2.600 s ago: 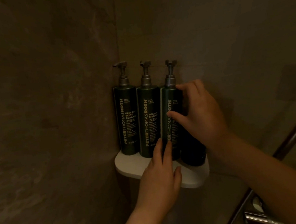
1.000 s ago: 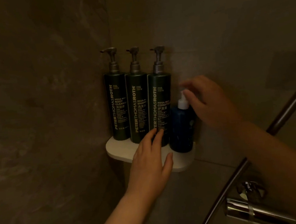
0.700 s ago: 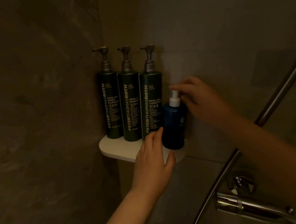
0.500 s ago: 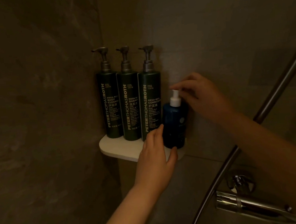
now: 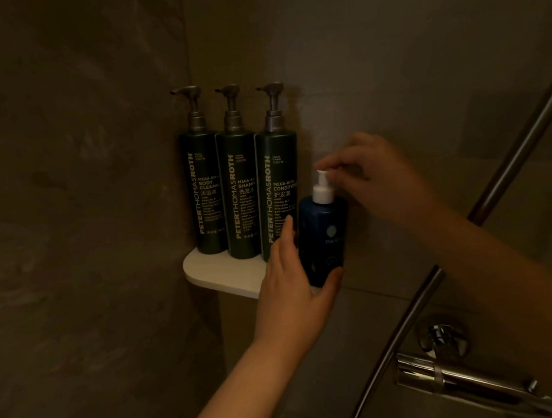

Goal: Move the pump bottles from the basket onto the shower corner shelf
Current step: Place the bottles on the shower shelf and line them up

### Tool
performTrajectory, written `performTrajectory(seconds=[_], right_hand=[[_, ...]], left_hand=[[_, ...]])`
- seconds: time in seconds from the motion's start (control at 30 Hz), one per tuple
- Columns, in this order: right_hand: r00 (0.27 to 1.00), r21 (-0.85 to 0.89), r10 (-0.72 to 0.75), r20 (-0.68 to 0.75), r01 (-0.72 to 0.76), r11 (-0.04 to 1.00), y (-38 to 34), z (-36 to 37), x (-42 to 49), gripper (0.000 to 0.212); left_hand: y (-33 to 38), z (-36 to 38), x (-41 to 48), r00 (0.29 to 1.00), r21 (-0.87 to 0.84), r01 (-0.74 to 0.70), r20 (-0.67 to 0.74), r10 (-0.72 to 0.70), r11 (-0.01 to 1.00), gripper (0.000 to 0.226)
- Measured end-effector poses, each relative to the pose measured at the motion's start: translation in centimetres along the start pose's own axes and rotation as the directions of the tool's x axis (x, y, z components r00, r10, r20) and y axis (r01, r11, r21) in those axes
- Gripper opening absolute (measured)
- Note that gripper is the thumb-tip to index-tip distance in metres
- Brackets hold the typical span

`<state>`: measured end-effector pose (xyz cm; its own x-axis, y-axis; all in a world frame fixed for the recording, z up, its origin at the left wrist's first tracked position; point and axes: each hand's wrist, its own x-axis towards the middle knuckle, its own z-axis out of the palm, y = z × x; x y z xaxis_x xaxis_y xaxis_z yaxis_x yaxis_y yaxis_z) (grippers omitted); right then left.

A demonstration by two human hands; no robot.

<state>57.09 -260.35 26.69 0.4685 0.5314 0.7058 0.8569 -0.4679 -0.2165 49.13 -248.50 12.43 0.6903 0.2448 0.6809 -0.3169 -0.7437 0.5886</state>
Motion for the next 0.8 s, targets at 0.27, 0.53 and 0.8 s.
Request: performTrajectory(seconds=[0.27,0.53,0.8], right_hand=[[0.999,0.042,0.001,-0.047,0.001,0.999,-1.3,0.3,-0.6,0.018],[0.987,0.196,0.042,0.158,-0.073,0.978,-0.7,-2.0,0.3,0.022],[0.988,0.269,0.063,0.141,-0.1,0.958,0.2,-1.1,-0.9,0.028]], left_hand=[[0.5,0.1,0.1,0.998,-0.073,0.053,-0.016,-0.055,0.996,0.111],[-1.0,-1.2,0.5,0.99,-0.157,0.109,0.104,-0.093,0.982,0.089],[-0.9,-1.4,0.2,0.989,-0.205,0.136,0.088,-0.12,0.969,0.089]])
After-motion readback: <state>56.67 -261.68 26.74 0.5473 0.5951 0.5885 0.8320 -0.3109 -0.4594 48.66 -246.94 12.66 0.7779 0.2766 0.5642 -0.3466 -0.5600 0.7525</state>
